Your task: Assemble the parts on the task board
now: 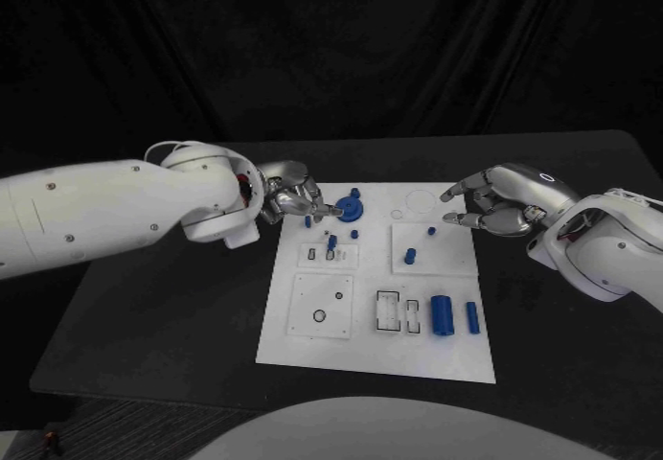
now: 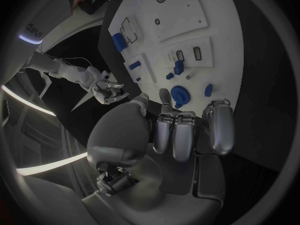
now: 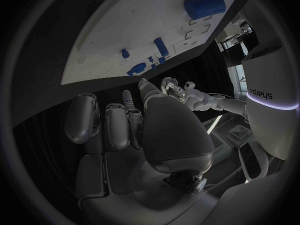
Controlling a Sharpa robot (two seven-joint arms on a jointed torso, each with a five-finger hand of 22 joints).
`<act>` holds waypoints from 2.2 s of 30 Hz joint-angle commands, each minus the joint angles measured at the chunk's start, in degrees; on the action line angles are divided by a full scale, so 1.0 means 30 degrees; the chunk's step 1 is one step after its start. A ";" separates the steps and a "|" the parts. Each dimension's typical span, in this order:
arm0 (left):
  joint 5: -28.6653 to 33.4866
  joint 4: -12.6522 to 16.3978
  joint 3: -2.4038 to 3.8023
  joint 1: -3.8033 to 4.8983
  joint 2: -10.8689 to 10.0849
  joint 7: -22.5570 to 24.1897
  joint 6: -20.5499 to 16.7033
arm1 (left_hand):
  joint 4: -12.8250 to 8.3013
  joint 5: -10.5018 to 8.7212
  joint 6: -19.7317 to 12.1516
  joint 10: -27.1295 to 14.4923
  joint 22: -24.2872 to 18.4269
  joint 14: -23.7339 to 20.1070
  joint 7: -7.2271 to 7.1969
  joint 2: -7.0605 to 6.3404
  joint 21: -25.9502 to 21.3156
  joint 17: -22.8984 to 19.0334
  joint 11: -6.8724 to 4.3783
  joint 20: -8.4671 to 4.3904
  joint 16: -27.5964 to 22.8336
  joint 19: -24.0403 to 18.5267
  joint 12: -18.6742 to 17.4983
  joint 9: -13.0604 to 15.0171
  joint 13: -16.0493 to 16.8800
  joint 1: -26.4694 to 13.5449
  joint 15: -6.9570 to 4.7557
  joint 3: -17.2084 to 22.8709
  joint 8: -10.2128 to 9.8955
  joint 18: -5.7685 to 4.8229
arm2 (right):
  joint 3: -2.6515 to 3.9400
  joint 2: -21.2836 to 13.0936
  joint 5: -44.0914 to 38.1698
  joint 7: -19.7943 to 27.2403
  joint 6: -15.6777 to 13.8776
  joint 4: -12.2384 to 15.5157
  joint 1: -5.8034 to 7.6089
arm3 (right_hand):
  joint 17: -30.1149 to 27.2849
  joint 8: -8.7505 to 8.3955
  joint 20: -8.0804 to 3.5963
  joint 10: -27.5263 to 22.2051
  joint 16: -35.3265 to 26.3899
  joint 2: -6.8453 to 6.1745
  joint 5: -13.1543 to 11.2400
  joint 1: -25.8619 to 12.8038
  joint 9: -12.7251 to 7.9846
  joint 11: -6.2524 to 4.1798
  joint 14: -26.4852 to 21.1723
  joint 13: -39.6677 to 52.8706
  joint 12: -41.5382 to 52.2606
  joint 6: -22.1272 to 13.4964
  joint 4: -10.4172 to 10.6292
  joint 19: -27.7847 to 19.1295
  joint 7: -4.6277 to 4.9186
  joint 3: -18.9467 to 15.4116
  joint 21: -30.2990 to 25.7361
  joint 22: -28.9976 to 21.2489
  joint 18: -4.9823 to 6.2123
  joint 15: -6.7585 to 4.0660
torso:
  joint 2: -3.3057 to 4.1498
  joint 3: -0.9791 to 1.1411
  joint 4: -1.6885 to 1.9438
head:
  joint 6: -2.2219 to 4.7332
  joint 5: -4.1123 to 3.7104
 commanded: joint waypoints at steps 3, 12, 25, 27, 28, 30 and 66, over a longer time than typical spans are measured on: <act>0.2144 -0.2037 0.0013 0.1541 0.1344 -0.1658 0.7329 | 0.0180 -0.0786 0.0195 0.1791 0.2307 0.1982 0.0139 0.0240 0.0112 0.5032 -0.0054 0.0018 0.0210 0.0139 0.0363 -0.0703 0.4825 0.0219 -0.0042 -0.0770 -0.1008 0.0147 | 0.0013 0.0076 -0.0018 -0.0314 -0.0164 -0.0024 -0.0038 | 0.0007 -0.0066 0.0018 -0.0128 -0.0056 0.0145 0.0096 -0.0099 -0.0035 0.0013 0.0747 0.1001 -0.0091 0.0132 -0.0076 -0.0105 -0.0036 -0.0059 -0.0090 0.2945 0.0210 0.0117 | -0.0022 0.0024 -0.0037 | -0.0002 -0.0019; 0.3604 -0.6254 0.0016 0.2403 0.4427 -0.3656 1.2109 | -0.0064 -0.0921 0.1005 0.1775 0.2381 0.1965 0.0683 0.1055 -0.0242 0.5001 0.0422 0.0422 0.0197 -0.0048 0.0356 -0.3813 0.4829 0.0393 0.0382 -0.1953 -0.4972 0.0198 | 0.0013 0.0207 -0.0018 -0.0330 -0.0046 -0.0065 -0.0037 | 0.0007 -0.0066 0.0018 -0.0128 -0.0056 0.0145 0.0096 -0.0099 -0.0035 0.0013 0.0747 0.1001 -0.0091 0.0132 -0.0076 -0.0105 -0.0036 -0.0059 -0.0090 0.2945 0.0210 0.0117 | -0.0065 0.0064 -0.0040 | -0.0002 -0.0157; 0.3819 -1.0647 0.0017 0.2420 0.7806 -0.4060 1.3721 | -0.0551 -0.0829 0.1837 0.1919 0.2533 0.1982 0.0873 0.1351 -0.0343 0.5032 0.0609 0.0576 0.0210 -0.0013 0.0501 -0.6103 0.4969 0.0765 0.0532 -0.2193 -0.7124 0.0206 | 0.0013 0.0348 -0.0018 -0.0211 0.0023 -0.0092 -0.0039 | 0.0001 -0.0086 0.0021 -0.0093 -0.0059 0.0230 0.0158 -0.0250 -0.0056 0.0018 0.0760 0.1030 -0.0070 0.0153 0.0017 -0.0099 -0.0036 -0.0070 -0.0114 0.2942 0.0211 0.0120 | 0.0063 -0.0030 -0.0110 | -0.0002 0.0207; 0.3823 -1.1199 0.0017 0.2353 0.8246 -0.4069 1.3857 | -0.0605 -0.0774 0.1924 0.1946 0.2543 0.1982 0.0866 0.1383 -0.0347 0.5032 0.0613 0.0586 0.0210 -0.0011 0.0528 -0.6174 0.4994 0.0803 0.0540 -0.2174 -0.7176 0.0206 | 0.0013 0.0362 -0.0018 -0.0188 0.0015 -0.0080 -0.0039 | -0.0011 -0.0091 0.0021 -0.0094 -0.0067 0.0245 0.0173 -0.0278 -0.0060 0.0019 0.0760 0.1024 -0.0073 0.0154 0.0033 -0.0095 -0.0034 -0.0072 -0.0110 0.2944 0.0210 0.0121 | 0.0082 -0.0059 -0.0135 | -0.0002 0.0257; 0.3825 -1.1470 0.0017 0.2306 0.8473 -0.4082 1.3926 | -0.0642 -0.0730 0.1983 0.1942 0.2544 0.1982 0.0862 0.1403 -0.0360 0.5032 0.0612 0.0591 0.0210 -0.0017 0.0524 -0.6218 0.4991 0.0829 0.0544 -0.2161 -0.7206 0.0208 | 0.0013 0.0370 -0.0018 -0.0173 0.0007 -0.0072 -0.0039 | -0.0011 -0.0091 0.0021 -0.0094 -0.0067 0.0245 0.0173 -0.0278 -0.0060 0.0019 0.0760 0.1024 -0.0073 0.0154 0.0033 -0.0095 -0.0034 -0.0072 -0.0110 0.2944 0.0210 0.0121 | 0.0091 -0.0068 -0.0144 | -0.0002 0.0286; 0.3784 -1.1818 0.0017 0.2232 0.8773 -0.4095 1.4048 | -0.0703 -0.0675 0.2084 0.1961 0.2554 0.1982 0.0850 0.1430 -0.0364 0.5032 0.0607 0.0597 0.0210 -0.0016 0.0543 -0.6275 0.5008 0.0870 0.0545 -0.2139 -0.7241 0.0209 | 0.0013 0.0376 -0.0018 -0.0154 -0.0010 -0.0056 -0.0039 | -0.0011 -0.0091 0.0021 -0.0094 -0.0067 0.0245 0.0173 -0.0278 -0.0060 0.0019 0.0760 0.1024 -0.0073 0.0154 0.0033 -0.0095 -0.0034 -0.0072 -0.0110 0.2944 0.0210 0.0121 | 0.0112 -0.0080 -0.0163 | -0.0002 0.0315; 0.2372 -1.3399 0.0018 0.0829 1.0173 -0.4813 1.5799 | -0.1756 -0.0304 0.3082 0.1986 0.2633 0.1982 0.0564 0.1552 -0.0542 0.5032 0.0400 0.0492 0.0210 -0.0100 0.0568 -0.6074 0.5031 0.1183 0.0403 -0.1682 -0.7218 0.0247 | 0.0013 0.0191 -0.0016 -0.0176 -0.0005 0.0281 -0.0038 | -0.0040 -0.0146 0.0023 -0.0075 -0.0081 0.0337 0.0383 -0.0367 -0.0103 0.0015 0.0775 0.1019 -0.0073 0.0144 0.0060 -0.0075 -0.0044 -0.0042 -0.0123 0.2949 0.0208 0.0121 | 0.0069 -0.0056 -0.0103 | -0.0002 0.0301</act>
